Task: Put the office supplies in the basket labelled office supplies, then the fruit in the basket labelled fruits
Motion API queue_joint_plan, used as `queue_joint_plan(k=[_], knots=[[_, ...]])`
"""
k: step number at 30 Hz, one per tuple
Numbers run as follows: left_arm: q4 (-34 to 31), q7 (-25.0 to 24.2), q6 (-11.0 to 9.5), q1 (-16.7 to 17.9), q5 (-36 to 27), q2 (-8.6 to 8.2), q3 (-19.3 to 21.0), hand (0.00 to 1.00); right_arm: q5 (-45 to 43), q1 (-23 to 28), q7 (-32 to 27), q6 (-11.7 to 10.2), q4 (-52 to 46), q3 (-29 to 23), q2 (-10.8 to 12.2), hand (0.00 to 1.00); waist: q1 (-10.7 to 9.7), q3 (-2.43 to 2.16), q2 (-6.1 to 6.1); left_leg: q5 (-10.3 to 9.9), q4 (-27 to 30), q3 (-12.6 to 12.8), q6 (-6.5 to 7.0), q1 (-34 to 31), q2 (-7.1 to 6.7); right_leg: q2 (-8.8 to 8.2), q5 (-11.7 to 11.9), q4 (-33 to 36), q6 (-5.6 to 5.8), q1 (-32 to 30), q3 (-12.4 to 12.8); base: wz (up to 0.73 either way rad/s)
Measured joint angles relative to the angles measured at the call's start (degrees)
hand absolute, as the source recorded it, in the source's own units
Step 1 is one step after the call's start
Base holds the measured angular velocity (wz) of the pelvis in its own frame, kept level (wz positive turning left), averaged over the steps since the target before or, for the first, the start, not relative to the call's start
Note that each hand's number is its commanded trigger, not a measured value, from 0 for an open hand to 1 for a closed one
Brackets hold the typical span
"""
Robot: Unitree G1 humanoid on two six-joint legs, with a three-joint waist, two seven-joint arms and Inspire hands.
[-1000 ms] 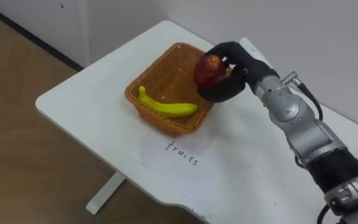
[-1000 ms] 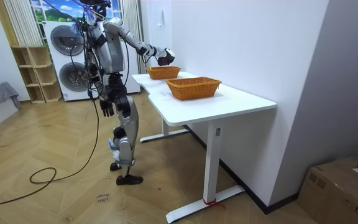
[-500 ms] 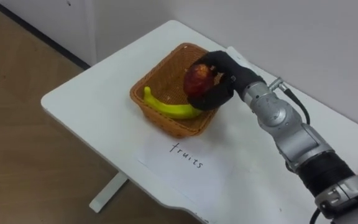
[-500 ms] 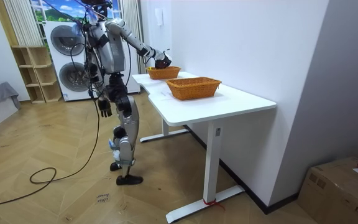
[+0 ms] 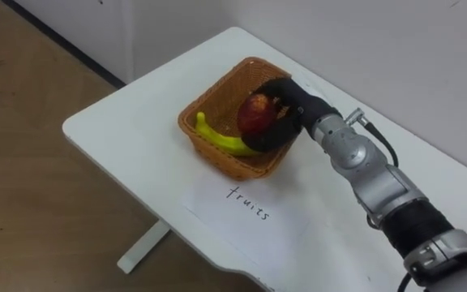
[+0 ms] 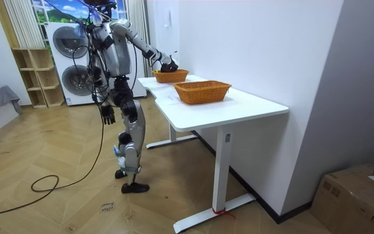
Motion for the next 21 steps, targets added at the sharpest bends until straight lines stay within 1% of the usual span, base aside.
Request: queue_joint_plan(k=[1, 2, 3, 4, 10, 14, 17, 21], knots=[[0.0, 0.08, 0.01, 0.04, -0.07, 0.02, -0.01, 0.0, 0.0, -0.01, -0.01, 0.02, 0.31, 0.05, 0.0, 0.58, 0.11, 0.02, -0.03, 0.0, -0.01, -0.1, 0.01, 0.01, 0.02, 0.01, -0.03, 0.05, 0.04, 0.03, 0.02, 0.08], [0.01, 0.08, 0.03, 0.1, -0.08, -0.02, -0.02, 0.0, 0.0, -0.03, -0.02, 0.0, 0.31, 0.12, 0.01, 0.16, 0.17, 0.02, -0.04, 0.0, -0.01, -0.13, 0.01, -0.04, 0.03, 0.03, -0.03, 0.02, 0.05, 0.01, 0.02, 0.04], [0.01, 0.08, 0.04, 0.1, -0.08, -0.03, -0.03, 0.0, 0.0, -0.03, -0.02, 0.0, 0.31, 0.15, 0.01, 0.01, 0.18, 0.02, -0.04, 0.0, -0.02, -0.16, 0.0, -0.05, 0.03, 0.03, -0.03, 0.02, 0.05, 0.01, 0.01, 0.0], [0.0, 0.08, 0.06, 0.08, -0.04, -0.02, -0.02, 0.0, 0.05, -0.03, -0.1, 0.0, 0.31, 0.29, 0.01, 0.0, 0.19, 0.01, -0.05, -0.01, -0.04, -0.2, 0.0, -0.08, 0.04, 0.07, -0.03, 0.01, 0.05, 0.01, 0.15, 0.0], [0.0, 0.08, 0.1, 0.03, 0.0, -0.02, 0.0, 0.0, 0.12, -0.03, -0.71, -0.02, 0.31, 1.03, 0.0, 0.0, 0.18, -0.02, -0.11, 0.0, 0.04, -0.32, -0.01, -0.05, 0.06, 0.15, -0.04, 0.0, 0.04, 0.13, 0.23, 0.0], [-0.01, 0.09, 0.11, 0.04, 0.01, 0.08, -0.02, 0.0, 0.15, -0.04, -0.91, -0.04, 0.35, 1.65, 0.0, 0.0, 0.36, 0.04, -0.49, -0.01, -0.05, -0.33, -0.01, -0.15, 0.07, 0.15, -0.04, 0.0, 0.04, 0.01, 0.15, 0.0], [-0.02, 0.09, 0.11, -0.02, 0.07, 0.11, 0.0, 0.0, 0.14, -0.04, -1.04, -0.04, 0.58, 1.65, 0.0, 0.0, 0.55, -0.03, -0.76, -0.01, -0.01, -0.61, 0.0, -0.13, 0.04, 0.15, -0.04, 0.0, 0.04, 0.12, 0.09, 0.04], [-0.01, 0.09, 0.11, -0.02, 0.35, 0.11, -0.02, 0.0, 0.45, -0.04, -1.16, -0.04, 1.13, 1.64, -0.02, 0.0, 1.46, -0.04, -0.87, -0.01, -0.04, -0.67, 0.0, -0.14, 0.06, 0.15, -0.04, 0.03, 0.04, 0.04, 0.1, 0.0]])
